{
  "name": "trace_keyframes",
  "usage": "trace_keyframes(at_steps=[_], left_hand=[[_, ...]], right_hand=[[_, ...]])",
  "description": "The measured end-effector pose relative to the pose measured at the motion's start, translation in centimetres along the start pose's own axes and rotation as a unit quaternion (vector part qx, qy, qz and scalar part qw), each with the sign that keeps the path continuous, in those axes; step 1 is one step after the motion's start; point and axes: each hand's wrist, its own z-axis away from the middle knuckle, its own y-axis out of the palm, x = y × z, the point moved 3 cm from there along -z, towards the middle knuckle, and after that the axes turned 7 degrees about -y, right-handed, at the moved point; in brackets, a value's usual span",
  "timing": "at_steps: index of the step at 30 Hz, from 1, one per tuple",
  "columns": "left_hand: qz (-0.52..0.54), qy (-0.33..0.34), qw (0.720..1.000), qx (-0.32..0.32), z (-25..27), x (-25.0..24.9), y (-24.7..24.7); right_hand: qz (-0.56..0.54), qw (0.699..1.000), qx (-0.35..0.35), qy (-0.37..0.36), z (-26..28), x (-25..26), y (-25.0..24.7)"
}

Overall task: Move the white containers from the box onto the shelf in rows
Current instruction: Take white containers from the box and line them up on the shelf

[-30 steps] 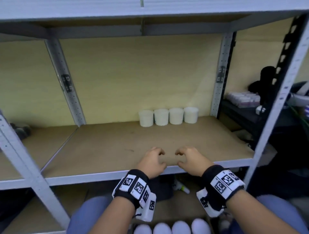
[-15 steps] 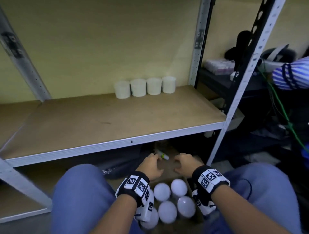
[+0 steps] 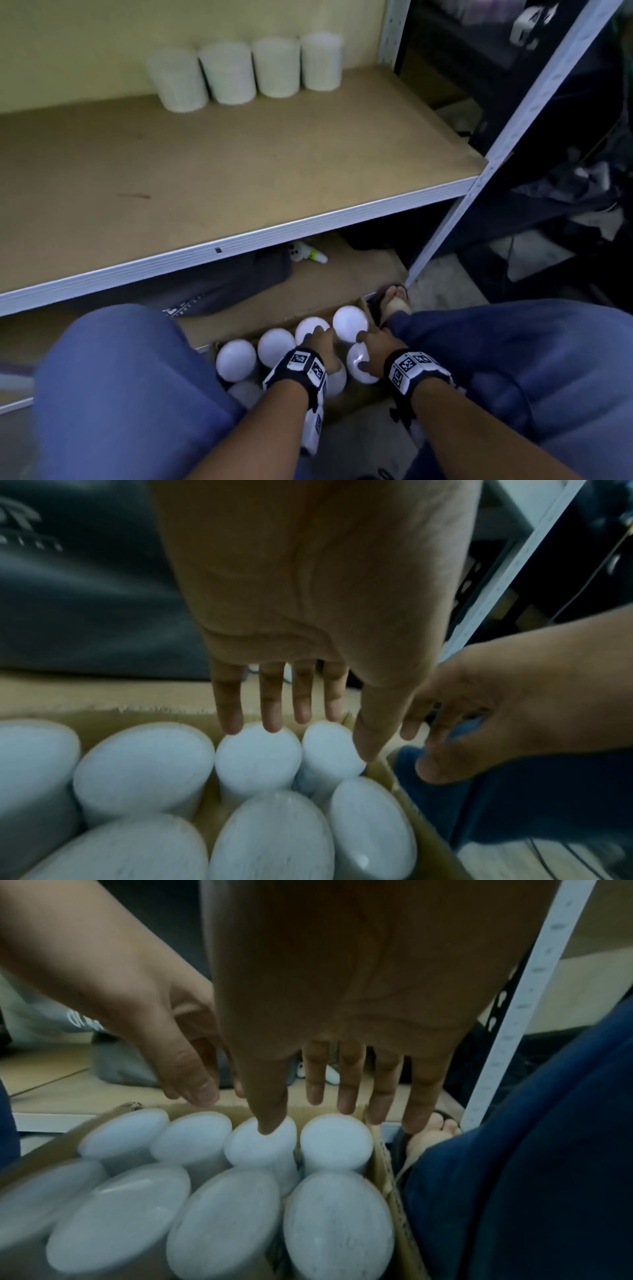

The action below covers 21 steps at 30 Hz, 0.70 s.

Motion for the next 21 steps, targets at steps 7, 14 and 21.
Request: trace_keyframes(at_steps=[7, 14, 21], left_hand=[[-0.065, -0.029, 0.995, 0.062, -3.9, 1.1, 4.7], [-0.097, -0.065, 0.993, -0.032, -5.5, 1.1, 8.2], [-0.113, 0.007, 0.989, -0.090, -6.5, 1.4, 9.2]], right_hand=[[-0.018, 1.000, 0.011, -0.009, -3.9, -1.2, 3.9], [0.014, 0.999, 0.039, 0.007, -5.4, -2.8, 7.4], [0.063, 0.998, 0.015, 0.020, -6.6, -2.6, 7.9]])
